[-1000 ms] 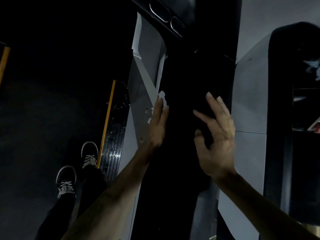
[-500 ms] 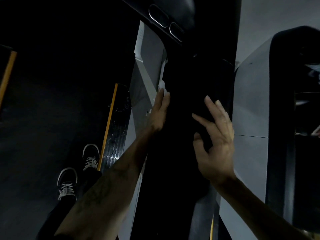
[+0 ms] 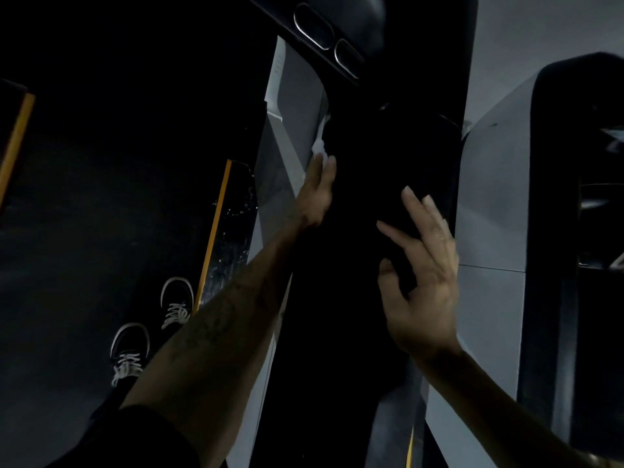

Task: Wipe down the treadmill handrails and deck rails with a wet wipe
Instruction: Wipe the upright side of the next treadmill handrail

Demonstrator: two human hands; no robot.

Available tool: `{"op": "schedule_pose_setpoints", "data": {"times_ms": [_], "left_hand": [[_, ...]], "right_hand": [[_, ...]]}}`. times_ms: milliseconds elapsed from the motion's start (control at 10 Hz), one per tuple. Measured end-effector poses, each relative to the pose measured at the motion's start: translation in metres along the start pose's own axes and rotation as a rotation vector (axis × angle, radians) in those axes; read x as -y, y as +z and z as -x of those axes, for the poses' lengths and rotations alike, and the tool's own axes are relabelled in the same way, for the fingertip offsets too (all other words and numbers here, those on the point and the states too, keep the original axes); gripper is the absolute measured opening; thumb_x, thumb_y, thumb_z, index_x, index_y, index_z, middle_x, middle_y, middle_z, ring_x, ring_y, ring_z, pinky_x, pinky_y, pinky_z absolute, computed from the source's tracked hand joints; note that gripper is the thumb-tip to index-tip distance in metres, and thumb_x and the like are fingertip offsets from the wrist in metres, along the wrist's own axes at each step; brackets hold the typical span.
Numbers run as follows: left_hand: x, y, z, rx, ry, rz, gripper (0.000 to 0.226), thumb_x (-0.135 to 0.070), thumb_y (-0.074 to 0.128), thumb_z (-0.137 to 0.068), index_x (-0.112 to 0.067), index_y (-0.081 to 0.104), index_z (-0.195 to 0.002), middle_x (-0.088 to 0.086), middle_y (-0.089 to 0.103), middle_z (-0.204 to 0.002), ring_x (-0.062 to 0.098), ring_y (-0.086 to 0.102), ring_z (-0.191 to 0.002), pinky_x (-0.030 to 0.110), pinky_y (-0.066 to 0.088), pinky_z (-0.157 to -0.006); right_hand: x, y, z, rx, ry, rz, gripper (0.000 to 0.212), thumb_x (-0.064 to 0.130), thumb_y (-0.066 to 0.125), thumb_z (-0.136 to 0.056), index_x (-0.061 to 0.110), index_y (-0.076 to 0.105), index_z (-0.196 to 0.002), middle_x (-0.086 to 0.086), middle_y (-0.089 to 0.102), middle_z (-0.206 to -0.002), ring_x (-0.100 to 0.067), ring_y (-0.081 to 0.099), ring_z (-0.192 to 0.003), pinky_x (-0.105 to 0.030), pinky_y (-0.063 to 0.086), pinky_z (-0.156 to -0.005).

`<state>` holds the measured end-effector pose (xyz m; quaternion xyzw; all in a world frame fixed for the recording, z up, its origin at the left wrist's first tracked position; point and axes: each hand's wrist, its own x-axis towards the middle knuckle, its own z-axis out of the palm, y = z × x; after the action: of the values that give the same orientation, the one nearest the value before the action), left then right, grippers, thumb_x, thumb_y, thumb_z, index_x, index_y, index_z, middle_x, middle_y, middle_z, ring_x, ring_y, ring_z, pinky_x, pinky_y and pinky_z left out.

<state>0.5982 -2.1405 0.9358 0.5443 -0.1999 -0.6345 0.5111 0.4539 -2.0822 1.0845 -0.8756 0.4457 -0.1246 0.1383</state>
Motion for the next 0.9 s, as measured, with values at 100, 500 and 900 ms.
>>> {"op": "schedule_pose_setpoints", "data": {"times_ms": [100,500,900], "left_hand": [[0.027,0.006,0.03,0.008,0.012,0.004,0.056,-0.042,0.028,-0.112,-0.021,0.02,-0.163,-0.006,0.015,-0.169,0.01,0.009,-0.156,0.022,0.009,-0.118],[-0.012,0.019,0.03,0.009,0.283,-0.101,0.06,-0.049,0.029,-0.111,-0.029,0.013,-0.165,-0.015,0.007,-0.172,0.0,0.002,-0.156,0.04,0.005,-0.13],[0.019,0.027,0.088,0.068,0.4,-0.029,0.055,-0.032,0.032,-0.113,-0.02,0.018,-0.165,-0.012,0.007,-0.172,0.003,0.001,-0.157,0.042,0.006,-0.131]], "right_hand": [[-0.001,0.0,0.0,-0.004,0.006,-0.016,0.045,0.014,0.052,-0.087,0.007,0.066,-0.129,-0.003,0.039,-0.162,-0.026,0.024,-0.155,-0.065,0.024,-0.119],[0.001,-0.001,-0.001,0.0,0.007,-0.018,0.046,0.014,0.052,-0.087,0.006,0.066,-0.13,-0.005,0.039,-0.162,-0.025,0.023,-0.156,-0.065,0.023,-0.12],[-0.002,0.0,0.001,-0.008,0.015,-0.057,0.046,0.011,0.049,-0.095,0.006,0.058,-0.14,-0.006,0.037,-0.163,-0.026,0.023,-0.156,-0.063,0.02,-0.122]]}}
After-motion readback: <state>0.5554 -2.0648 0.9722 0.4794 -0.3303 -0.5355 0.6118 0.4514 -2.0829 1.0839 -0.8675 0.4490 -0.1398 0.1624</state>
